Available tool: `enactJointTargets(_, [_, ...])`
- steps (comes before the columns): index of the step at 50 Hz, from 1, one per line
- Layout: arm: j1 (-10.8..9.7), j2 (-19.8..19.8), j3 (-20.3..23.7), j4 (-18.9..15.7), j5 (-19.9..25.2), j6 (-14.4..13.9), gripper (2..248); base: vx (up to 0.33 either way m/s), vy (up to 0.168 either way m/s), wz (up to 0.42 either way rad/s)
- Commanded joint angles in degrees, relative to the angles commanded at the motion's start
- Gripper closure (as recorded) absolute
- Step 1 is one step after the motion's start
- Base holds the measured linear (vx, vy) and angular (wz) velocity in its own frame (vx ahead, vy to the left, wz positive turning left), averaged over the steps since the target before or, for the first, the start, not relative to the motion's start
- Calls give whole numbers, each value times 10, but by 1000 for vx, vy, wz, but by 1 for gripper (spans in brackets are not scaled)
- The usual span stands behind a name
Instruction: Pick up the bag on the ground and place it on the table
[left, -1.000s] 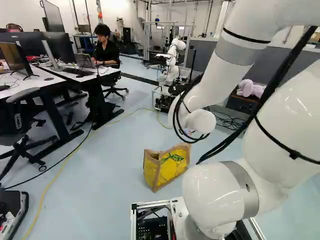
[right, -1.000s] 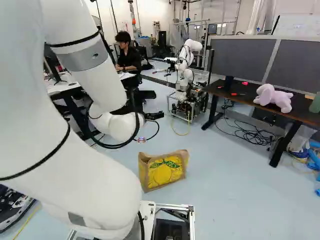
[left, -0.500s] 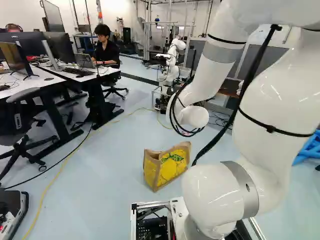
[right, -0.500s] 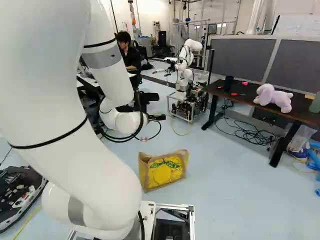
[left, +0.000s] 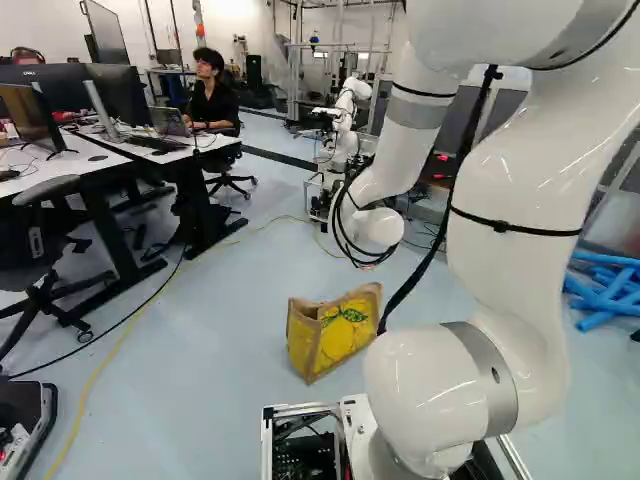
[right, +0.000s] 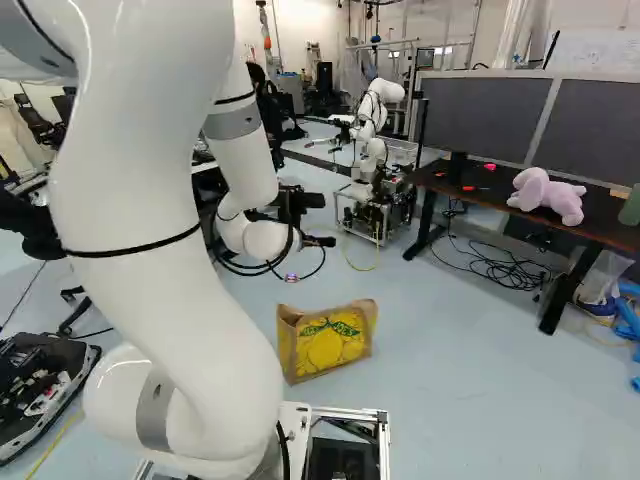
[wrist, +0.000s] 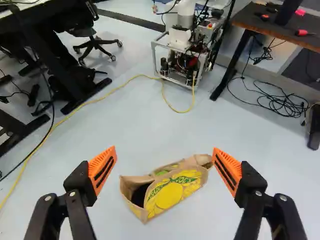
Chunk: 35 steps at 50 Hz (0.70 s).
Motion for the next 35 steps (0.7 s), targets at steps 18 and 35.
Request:
enactJointTargets(18, [0, -74, -61, 21, -45, 0, 3, 0, 0, 0])
enactJointTargets(35, [1, -144, -124, 24, -76, 0, 3, 0, 0, 0])
